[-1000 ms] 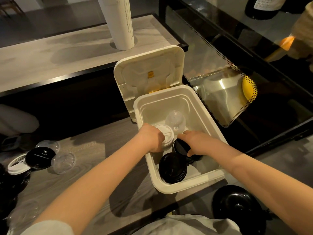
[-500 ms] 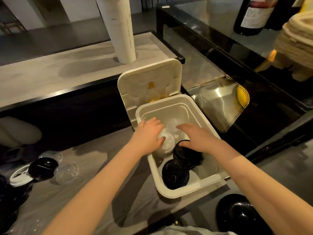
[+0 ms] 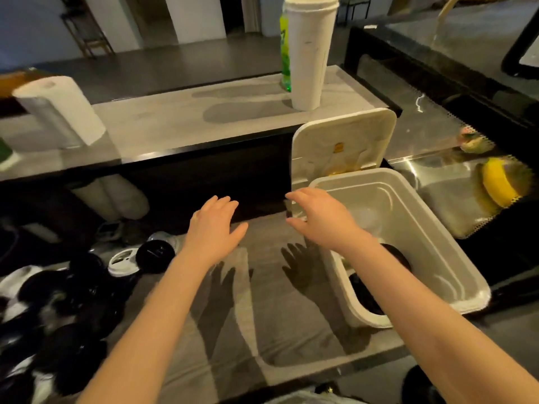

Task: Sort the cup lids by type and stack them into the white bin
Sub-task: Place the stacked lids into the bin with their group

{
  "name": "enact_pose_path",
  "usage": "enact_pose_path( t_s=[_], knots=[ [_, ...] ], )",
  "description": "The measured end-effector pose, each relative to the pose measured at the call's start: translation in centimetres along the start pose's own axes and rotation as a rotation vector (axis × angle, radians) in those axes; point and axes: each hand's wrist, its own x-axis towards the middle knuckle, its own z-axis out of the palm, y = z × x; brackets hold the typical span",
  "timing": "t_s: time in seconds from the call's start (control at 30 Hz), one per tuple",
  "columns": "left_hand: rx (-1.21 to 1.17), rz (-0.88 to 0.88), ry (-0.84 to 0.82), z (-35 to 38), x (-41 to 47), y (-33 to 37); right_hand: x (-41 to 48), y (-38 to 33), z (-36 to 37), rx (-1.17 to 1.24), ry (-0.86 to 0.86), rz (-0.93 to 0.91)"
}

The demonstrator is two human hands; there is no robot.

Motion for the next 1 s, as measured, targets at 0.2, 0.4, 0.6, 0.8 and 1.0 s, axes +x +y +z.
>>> enact_pose_path(
  t_s=[0.2,0.4,0.6,0.8,1.0],
  knots=[
    [-0.014,-0.148,-0.068,1.1,-3.9,-9.4,2.4,-7.3,5.6,0.017,-0.132,-0.059],
    [-0.044,-0.286,-0.132,2.7,-7.0,-17.0,4.1,-12.8,12.3,-0.024,-0.357,-0.031],
    [-0.044,-0.339,-0.174,2.9,-8.0,-23.5,7.4,-17.0,18.4,0.039,-0.565,0.028],
    [-0.015,-0.288,-0.189,2.7,-6.4,-27.5,9.8,-17.9,23.6,0.059,-0.533,0.113],
    [-0.093,-0.247,-0.151,3.5,-5.6,-29.0,9.7,-17.0,25.2,0.126,-0.415,0.188]
  ],
)
